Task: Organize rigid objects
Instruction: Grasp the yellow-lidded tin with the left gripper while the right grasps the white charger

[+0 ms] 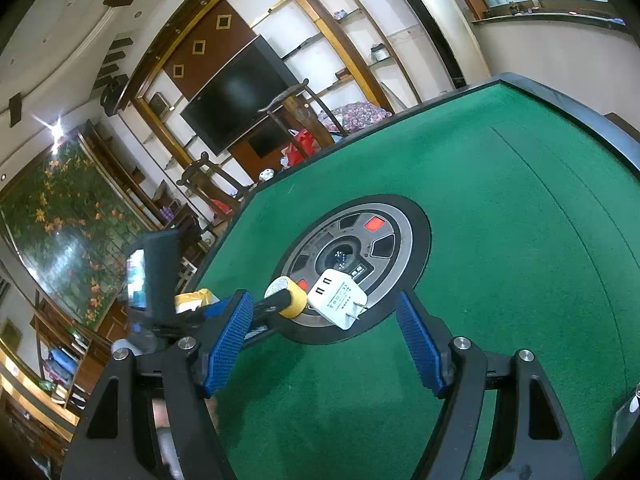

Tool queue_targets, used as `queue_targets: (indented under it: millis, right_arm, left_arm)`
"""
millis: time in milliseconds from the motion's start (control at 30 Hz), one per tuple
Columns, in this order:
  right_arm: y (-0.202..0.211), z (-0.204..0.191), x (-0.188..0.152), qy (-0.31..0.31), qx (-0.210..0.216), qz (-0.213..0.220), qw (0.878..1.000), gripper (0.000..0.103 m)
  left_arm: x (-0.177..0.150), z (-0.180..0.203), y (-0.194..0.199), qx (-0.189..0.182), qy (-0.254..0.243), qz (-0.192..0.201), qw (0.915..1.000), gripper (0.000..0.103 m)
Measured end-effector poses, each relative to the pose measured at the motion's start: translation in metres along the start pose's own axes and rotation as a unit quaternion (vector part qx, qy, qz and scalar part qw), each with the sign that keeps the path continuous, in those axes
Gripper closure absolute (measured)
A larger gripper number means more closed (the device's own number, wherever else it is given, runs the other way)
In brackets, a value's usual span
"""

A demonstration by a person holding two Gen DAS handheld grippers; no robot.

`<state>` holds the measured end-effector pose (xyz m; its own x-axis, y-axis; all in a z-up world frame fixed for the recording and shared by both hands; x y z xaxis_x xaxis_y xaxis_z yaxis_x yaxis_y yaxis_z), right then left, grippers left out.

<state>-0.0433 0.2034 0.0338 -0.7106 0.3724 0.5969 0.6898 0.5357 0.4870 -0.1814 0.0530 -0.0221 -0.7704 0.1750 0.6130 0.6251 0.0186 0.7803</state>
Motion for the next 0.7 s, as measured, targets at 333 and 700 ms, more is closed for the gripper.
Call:
queue_targets:
  millis: [333, 700]
  right_arm:
    - [-0.001, 0.006, 0.002, -0.002, -0.011, 0.002, 1.0, 0.034]
    - [-0.011, 0.008, -0.003, 0.022, -0.052, 0.0, 0.998, 0.034]
  left_arm:
    - [-0.002, 0.003, -0.016, -0.011, 0.009, -0.005, 0.9999, 0.066]
    - [-0.072, -0.012, 0.048, 0.005, -0.001, 0.021, 0.9998, 0.066]
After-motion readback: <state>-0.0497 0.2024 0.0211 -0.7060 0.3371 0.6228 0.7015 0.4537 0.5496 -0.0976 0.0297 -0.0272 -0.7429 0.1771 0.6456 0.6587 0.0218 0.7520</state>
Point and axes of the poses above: each gripper's, at about its wrist camera, not at the fingertips, and y roughly against the way its jaws point, z to its right, x to its top, the point moved 5 cm from there along -y, roughly the way its jaws point, and after that the axes turned 8 degrees about -y, right-handed, at the moved point
